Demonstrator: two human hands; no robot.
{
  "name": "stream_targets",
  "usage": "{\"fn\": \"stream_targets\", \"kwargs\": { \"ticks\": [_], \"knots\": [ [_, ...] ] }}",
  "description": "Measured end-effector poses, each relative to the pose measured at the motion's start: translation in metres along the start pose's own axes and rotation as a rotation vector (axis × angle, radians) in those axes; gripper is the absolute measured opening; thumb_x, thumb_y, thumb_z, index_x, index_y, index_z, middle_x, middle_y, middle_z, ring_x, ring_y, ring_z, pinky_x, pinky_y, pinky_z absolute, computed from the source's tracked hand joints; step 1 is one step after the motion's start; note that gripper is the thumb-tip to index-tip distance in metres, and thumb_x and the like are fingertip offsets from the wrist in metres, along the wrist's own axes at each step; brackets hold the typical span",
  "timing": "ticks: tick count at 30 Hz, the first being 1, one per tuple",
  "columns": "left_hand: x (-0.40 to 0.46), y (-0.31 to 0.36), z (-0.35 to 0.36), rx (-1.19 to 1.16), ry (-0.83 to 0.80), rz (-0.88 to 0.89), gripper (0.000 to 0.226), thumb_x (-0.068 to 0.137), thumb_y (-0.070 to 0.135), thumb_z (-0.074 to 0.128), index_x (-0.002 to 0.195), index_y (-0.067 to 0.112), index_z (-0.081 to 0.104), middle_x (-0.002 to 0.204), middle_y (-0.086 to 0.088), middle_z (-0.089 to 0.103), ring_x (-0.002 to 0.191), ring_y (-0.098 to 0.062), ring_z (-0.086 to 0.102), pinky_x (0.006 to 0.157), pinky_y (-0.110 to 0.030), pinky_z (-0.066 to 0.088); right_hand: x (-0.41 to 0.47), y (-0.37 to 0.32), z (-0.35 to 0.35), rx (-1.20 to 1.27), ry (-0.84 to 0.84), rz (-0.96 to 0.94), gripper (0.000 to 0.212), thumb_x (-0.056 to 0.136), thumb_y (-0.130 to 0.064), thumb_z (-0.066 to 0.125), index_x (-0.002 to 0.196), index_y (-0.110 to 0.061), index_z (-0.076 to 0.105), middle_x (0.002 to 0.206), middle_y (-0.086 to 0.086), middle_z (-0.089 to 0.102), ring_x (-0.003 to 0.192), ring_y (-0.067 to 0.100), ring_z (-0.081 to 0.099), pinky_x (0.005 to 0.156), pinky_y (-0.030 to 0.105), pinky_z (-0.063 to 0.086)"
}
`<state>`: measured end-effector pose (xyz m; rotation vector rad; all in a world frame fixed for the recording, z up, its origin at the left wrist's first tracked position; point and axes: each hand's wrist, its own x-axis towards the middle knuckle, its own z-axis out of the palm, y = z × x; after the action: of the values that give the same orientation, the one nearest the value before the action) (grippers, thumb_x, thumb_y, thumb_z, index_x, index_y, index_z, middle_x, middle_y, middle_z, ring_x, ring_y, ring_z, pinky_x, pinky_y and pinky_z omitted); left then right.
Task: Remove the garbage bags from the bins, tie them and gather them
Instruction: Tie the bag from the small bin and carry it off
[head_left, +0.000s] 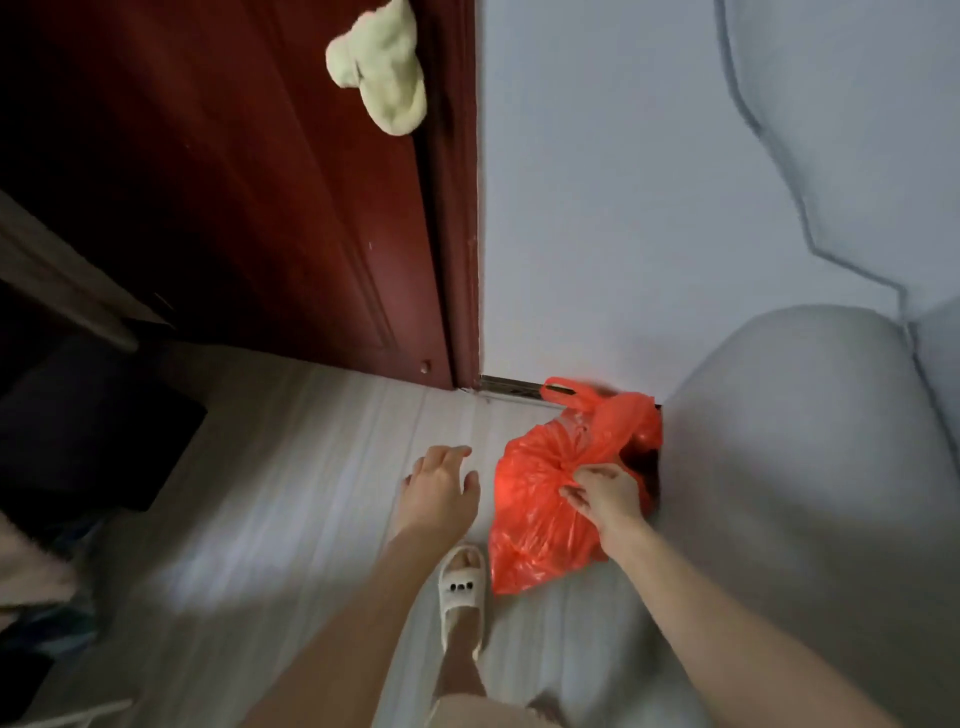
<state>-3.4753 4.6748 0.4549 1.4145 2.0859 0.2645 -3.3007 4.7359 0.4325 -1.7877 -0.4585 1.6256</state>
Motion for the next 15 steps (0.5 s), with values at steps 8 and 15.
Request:
{"fn": "stream_targets", "kwargs": {
  "ticks": [8,15],
  "knots": [
    [0.207,-0.069,0.11,0.008,-0.082,-0.006,0.042,0.092,0.023,0.044,0.133,0.017,0.042,0.137,-0.004,0.044,0.125,-0.024,0.041,0.104,-0.041,0.035,0.259,0.06,0.071,-0.249,0.192,-0.1,0.019,0.083,0.009,0.051,0.069,-0.004,0.055,0.074,0.013,0.055,0.07,0.034,0.06,0.062,0.026,0.059],
    [0.339,-0.138,0.26,0.005,-0.098,-0.068,0.044,0.091,0.023,0.045,0.135,0.017,0.04,0.138,-0.005,0.043,0.127,-0.025,0.039,0.103,-0.043,0.036,0.447,0.173,0.109,-0.571,0.183,-0.319,0.013,0.079,0.002,0.059,0.09,0.004,0.066,0.09,0.025,0.07,0.087,0.034,0.065,0.081,0.032,0.044]
  ]
}}
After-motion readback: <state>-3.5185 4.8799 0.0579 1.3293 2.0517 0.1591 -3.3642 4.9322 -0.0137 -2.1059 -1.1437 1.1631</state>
